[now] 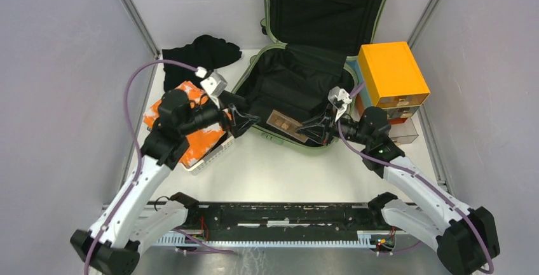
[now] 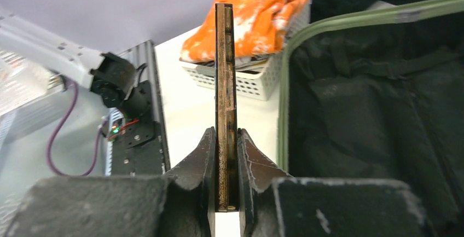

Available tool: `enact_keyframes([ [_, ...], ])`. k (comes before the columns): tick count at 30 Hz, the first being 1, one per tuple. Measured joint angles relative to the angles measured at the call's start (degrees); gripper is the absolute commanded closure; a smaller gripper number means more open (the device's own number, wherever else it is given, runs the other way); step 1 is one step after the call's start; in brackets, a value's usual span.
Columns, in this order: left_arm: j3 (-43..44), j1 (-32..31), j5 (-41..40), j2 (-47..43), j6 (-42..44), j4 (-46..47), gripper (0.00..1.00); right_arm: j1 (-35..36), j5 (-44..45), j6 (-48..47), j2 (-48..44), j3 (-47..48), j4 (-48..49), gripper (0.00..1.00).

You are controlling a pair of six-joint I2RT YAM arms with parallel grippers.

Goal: Open, take out, and arrange the luggage
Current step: Pick up the personal item from the luggage, then place the personal item in the drawer.

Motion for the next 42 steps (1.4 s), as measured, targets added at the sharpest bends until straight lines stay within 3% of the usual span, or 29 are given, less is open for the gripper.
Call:
enact_keyframes([
  [8,-7.1,0.0,-17.79,-12.26,0.59,0.02,0.0,-1.33,18.56,-4.04,-10.91,0.59,-15.04,1.0],
  [16,-11.08,0.0,-27.5,-9.35,1.84,-4.92,0.0,-8.37,35.8,-4.52,-16.17,8.11,-35.34,1.0],
  [21,-11.08,0.0,-29.18,-9.29,2.03,-6.03,0.0,-12.59,40.22,-2.1,-18.67,9.81,-45.51,1.0],
  [28,-11.08,0.0,-29.7,-10.69,2.03,-6.71,0.0,-13.03,45.46,2.51,-22.05,11.8,-58.03,1.0],
  [37,-11.08,0.0,-30.14,-12.39,2.03,-6.75,0.0,-13.07,56.98,14.03,-25.11,12.46,-72.22,1.0],
  [42,-11.08,-0.02,-30.99,-12.85,2.05,-6.93,0.0,-13.09,60.61,22.21,-24.33,11.54,-74.99,1.0],
])
